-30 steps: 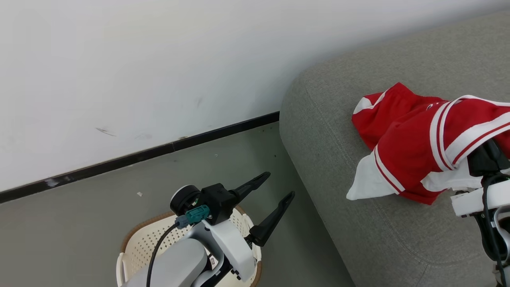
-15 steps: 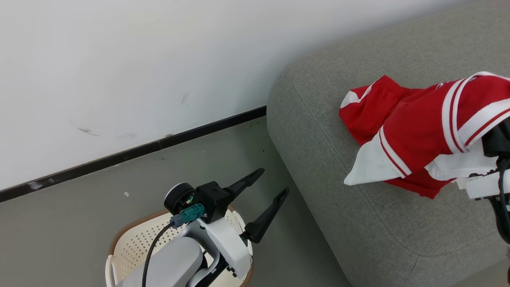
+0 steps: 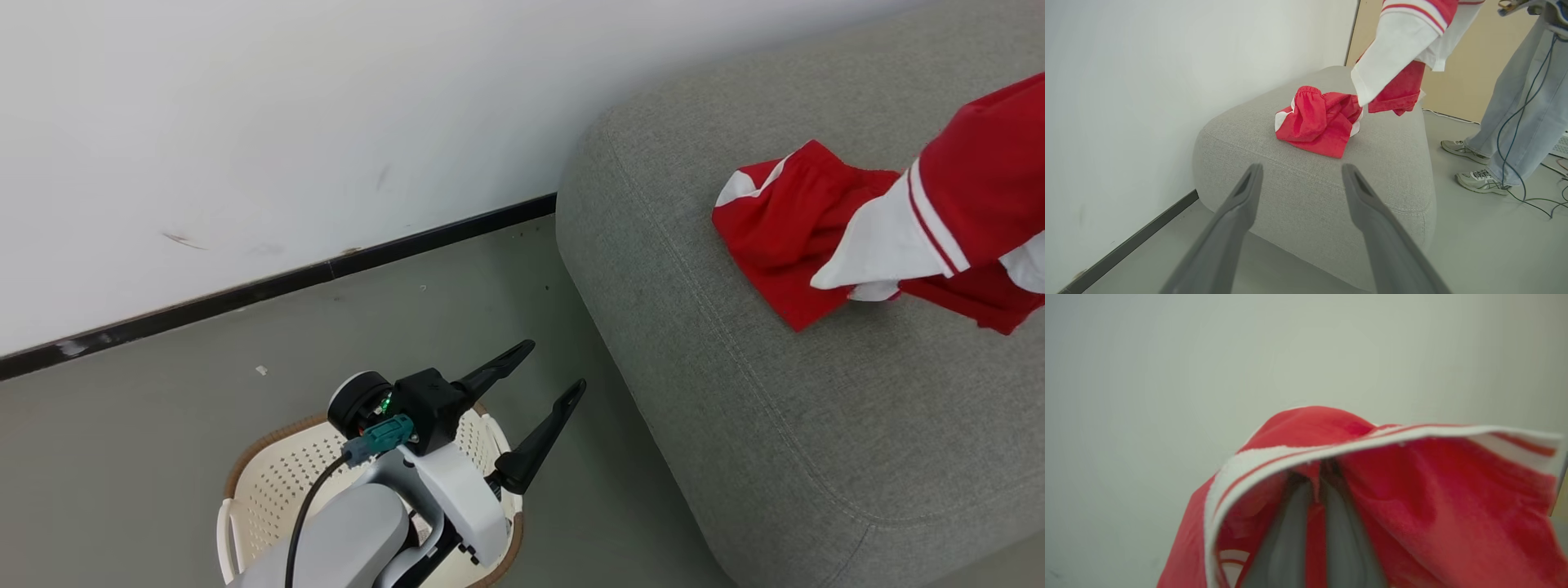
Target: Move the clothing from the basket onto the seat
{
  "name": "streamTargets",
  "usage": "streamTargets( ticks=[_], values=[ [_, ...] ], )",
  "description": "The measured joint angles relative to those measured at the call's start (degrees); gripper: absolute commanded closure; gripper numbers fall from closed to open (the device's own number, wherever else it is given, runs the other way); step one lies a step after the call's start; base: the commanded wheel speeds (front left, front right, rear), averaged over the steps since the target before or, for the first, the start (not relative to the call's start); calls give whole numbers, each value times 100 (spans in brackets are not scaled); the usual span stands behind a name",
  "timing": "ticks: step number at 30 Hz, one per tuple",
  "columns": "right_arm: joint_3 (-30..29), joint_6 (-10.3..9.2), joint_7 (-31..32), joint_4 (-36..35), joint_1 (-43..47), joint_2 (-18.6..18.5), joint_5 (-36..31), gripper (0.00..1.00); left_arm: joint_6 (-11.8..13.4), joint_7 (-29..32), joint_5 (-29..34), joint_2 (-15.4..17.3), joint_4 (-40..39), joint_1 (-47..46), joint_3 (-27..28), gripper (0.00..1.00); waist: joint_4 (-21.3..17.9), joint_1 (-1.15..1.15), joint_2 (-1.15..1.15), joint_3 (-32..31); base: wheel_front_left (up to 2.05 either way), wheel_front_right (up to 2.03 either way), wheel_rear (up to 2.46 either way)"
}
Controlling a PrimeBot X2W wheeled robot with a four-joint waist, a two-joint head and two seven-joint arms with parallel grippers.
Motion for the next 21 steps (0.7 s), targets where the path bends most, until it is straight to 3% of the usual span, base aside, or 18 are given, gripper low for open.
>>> streamTargets(
  ticks=[11,21],
  values=[
    [-358,-1,0,704,-401,-447,291,100,56,178,48,166,-160,-2,2,0,154,0,0,287,0,0,0],
    [-346,0,0,1360,-860,-860,454,100,154,341,99,343,-367,-19,26,0,336,0,0,622,0,0,0]
  ],
)
